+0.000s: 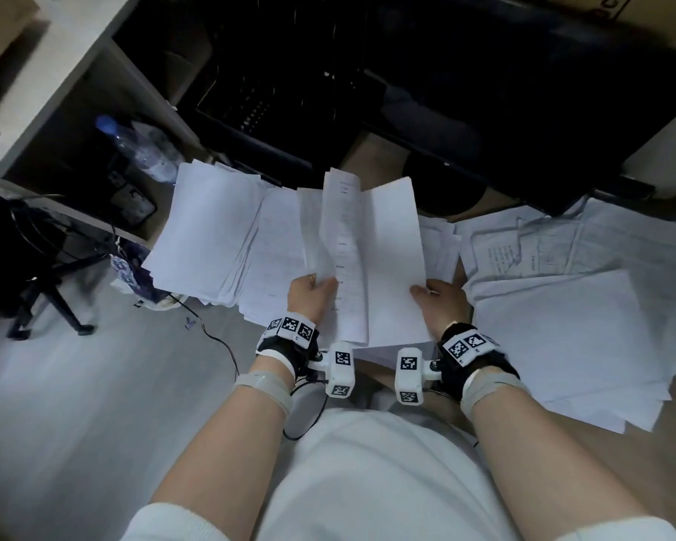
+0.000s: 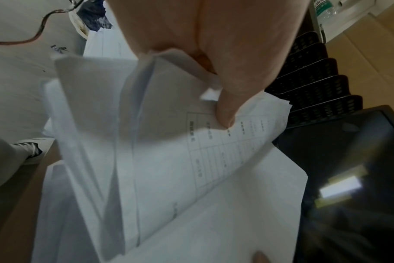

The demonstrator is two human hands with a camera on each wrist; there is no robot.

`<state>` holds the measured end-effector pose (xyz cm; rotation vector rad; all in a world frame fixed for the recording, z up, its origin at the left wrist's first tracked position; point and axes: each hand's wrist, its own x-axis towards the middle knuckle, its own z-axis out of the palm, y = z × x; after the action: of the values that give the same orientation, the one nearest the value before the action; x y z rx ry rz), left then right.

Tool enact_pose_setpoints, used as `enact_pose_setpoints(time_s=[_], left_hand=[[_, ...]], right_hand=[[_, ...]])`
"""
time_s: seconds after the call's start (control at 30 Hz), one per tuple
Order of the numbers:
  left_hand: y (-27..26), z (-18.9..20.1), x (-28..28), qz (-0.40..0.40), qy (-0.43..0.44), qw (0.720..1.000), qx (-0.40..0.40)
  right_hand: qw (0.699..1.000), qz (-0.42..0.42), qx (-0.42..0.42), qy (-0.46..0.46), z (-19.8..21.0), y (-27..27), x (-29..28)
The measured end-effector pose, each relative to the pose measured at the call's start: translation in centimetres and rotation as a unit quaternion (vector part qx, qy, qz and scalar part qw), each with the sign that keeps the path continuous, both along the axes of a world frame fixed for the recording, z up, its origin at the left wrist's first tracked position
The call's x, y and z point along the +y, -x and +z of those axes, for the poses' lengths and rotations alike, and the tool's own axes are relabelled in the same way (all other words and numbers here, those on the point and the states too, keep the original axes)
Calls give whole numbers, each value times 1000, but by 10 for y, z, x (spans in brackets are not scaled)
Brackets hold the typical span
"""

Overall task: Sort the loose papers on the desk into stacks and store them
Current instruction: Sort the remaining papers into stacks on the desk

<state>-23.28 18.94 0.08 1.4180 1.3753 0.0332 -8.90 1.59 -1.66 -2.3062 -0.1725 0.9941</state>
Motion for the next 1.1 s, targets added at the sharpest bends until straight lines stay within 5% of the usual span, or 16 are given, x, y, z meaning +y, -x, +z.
enact_pose_setpoints(time_s=[0.17, 0.43, 0.77, 1.1], left_hand=[[9, 6, 22, 15, -10, 999, -38], [70, 13, 128, 84, -118, 989, 22], [164, 5, 291, 78, -183, 975, 98], [189, -17, 332, 54, -125, 990, 34]], right_hand=[[984, -14, 73, -160, 27, 11, 44], [995, 15, -11, -93, 5, 49, 155], [999, -44, 24, 4, -48, 149, 321], [990, -7, 142, -20, -62, 192, 392]])
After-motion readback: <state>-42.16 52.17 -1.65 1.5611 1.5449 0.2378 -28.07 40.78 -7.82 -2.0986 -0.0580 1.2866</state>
